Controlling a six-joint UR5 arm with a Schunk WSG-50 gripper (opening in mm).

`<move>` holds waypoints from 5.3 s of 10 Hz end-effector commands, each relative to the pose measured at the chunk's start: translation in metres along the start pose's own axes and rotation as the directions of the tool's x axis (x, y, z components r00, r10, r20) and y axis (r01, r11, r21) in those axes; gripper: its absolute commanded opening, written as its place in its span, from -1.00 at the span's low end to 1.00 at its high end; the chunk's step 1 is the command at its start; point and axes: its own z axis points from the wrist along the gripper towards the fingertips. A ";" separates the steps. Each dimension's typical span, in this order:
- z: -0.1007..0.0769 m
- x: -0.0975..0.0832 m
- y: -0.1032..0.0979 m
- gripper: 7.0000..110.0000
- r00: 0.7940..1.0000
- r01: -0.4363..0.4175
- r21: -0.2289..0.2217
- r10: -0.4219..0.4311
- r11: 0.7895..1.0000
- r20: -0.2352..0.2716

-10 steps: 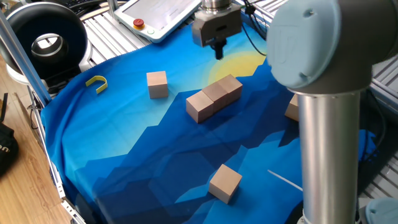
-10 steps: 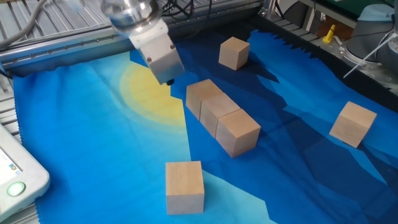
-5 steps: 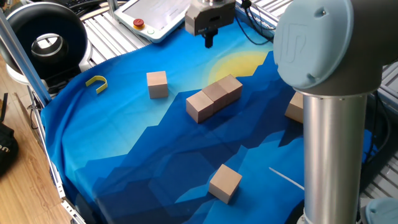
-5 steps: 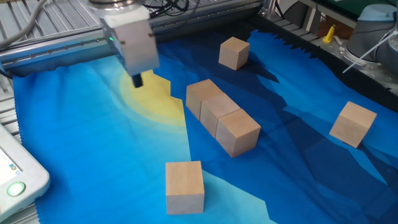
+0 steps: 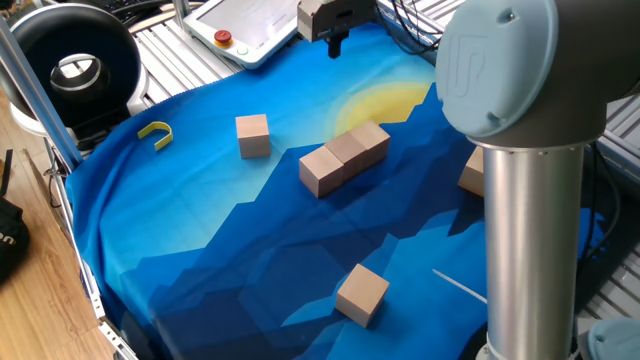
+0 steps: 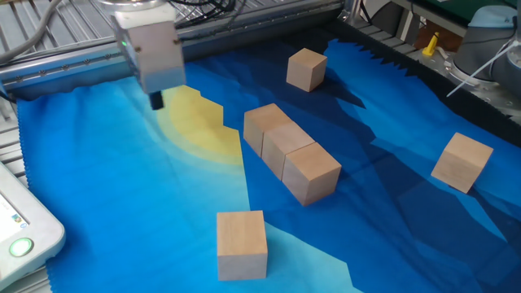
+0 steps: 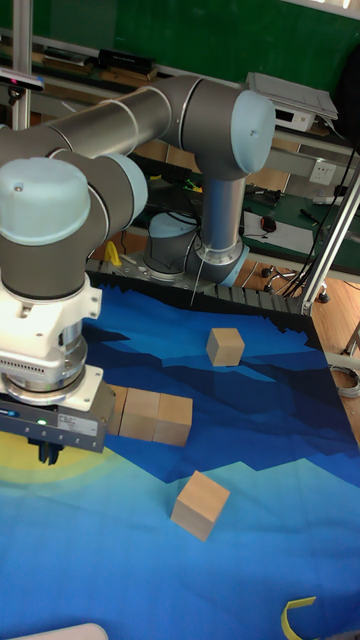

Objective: Stack the blocks into a pyramid shape

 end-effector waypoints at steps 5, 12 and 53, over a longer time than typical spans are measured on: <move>-0.006 -0.026 -0.042 -1.00 0.993 0.078 0.160 -0.092 0.984 0.078; -0.004 -0.011 -0.035 -1.00 0.995 0.094 0.127 -0.097 0.987 0.018; 0.020 0.272 -0.083 -0.28 0.943 0.295 -0.140 -0.312 0.945 -0.121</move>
